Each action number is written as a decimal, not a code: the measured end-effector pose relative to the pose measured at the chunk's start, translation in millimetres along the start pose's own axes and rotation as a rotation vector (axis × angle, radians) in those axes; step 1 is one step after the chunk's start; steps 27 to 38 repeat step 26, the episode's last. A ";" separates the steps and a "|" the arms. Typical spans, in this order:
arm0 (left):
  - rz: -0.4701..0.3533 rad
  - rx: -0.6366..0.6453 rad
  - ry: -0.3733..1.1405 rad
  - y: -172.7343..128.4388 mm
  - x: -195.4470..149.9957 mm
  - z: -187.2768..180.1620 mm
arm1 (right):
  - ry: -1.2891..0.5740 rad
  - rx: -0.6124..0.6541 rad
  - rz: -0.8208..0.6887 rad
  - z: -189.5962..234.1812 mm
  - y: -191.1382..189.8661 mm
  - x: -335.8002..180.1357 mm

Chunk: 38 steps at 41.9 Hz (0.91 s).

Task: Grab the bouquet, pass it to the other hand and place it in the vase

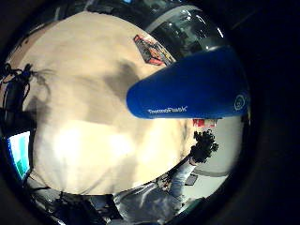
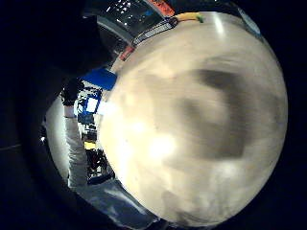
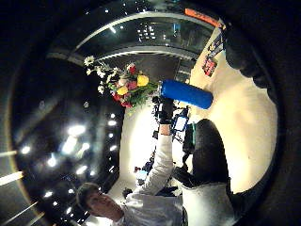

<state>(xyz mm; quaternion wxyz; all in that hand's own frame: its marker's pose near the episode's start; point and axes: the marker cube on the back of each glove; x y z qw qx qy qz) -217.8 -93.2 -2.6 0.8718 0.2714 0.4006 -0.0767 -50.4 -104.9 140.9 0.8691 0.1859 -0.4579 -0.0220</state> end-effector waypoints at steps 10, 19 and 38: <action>0.158 0.041 0.098 8.5 14.9 6.7 | -0.084 -0.117 0.125 10.2 22.1 1.4; -0.089 0.122 0.021 14.4 9.1 -0.2 | 0.095 -0.072 0.143 18.9 31.0 33.5; 0.170 0.280 0.003 -8.3 10.3 -8.5 | 0.227 -0.088 0.004 24.1 27.1 32.6</action>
